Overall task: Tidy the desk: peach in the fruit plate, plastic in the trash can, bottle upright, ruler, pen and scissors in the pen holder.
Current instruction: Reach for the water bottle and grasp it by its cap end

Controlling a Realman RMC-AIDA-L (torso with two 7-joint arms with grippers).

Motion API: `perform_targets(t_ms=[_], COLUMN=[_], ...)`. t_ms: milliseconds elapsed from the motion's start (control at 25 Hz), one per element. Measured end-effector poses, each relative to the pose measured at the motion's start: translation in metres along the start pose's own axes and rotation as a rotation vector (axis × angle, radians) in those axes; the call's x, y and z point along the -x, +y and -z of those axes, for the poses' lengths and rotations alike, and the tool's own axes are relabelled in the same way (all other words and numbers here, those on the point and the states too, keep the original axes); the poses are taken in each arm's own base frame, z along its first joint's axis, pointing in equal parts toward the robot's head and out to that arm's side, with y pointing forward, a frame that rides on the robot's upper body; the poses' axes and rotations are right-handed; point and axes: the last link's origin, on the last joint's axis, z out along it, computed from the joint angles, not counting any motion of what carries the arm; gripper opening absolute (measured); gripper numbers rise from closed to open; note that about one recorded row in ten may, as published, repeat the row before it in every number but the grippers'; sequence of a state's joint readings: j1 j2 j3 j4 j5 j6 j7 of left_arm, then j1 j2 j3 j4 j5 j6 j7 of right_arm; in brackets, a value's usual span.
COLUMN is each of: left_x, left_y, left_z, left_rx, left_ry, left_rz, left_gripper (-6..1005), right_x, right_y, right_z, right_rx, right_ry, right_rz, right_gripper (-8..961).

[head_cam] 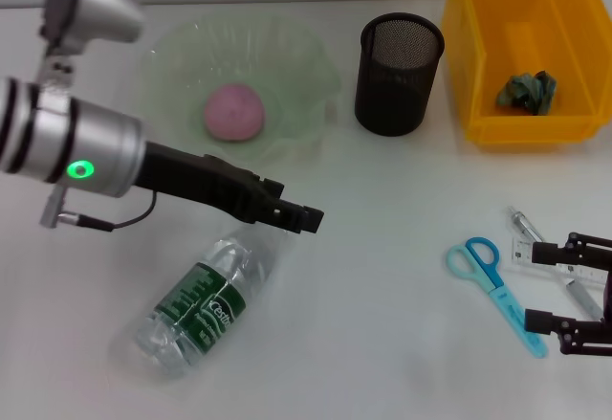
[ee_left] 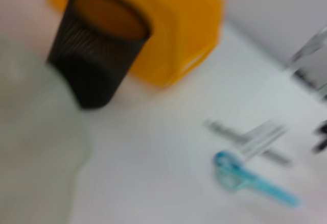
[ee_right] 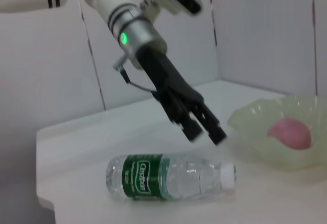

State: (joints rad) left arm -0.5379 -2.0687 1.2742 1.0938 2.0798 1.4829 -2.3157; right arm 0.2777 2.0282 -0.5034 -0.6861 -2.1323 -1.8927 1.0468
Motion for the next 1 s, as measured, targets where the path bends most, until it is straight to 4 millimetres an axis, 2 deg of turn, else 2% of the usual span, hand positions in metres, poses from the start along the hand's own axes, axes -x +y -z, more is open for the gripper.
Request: perform_targets(t_ms=[120, 200, 240, 400, 520, 920, 1000], left_x=[-0.009, -0.009, -0.015, -0.015, -0.013, -0.005, -0.003], left_y=[-0.004, -0.004, -0.007, -0.007, -0.008, -0.004, 0.008], left_z=[-0.012, -0.012, -0.025, -0.026, -0.035, -0.045, -0.056], left_rx=[-0.104, -0.104, -0.193, -0.203, -0.274, -0.282, -0.279], left_ry=[-0.076, -0.076, -0.128, -0.132, -0.173, -0.219, -0.25], left_rz=[0.018, 0.018, 0.033, 0.035, 0.041, 0.016, -0.096], left_gripper=[825, 825, 825, 825, 825, 824, 809], right_x=[-0.002, -0.003, -0.002, -0.002, -0.001, -0.002, -0.001], right_y=[0.003, 0.005, 0.005, 0.004, 0.003, 0.003, 0.002], right_z=[-0.001, -0.003, -0.004, -0.007, -0.008, -0.009, -0.009], right_rx=[-0.004, -0.001, 0.0, 0.005, 0.004, -0.009, -0.015], right_ry=[-0.036, -0.044, -0.046, -0.051, -0.051, -0.065, -0.07], right_rz=[0.012, 0.016, 0.018, 0.025, 0.027, 0.041, 0.042], right_gripper=[784, 784, 784, 784, 784, 785, 785])
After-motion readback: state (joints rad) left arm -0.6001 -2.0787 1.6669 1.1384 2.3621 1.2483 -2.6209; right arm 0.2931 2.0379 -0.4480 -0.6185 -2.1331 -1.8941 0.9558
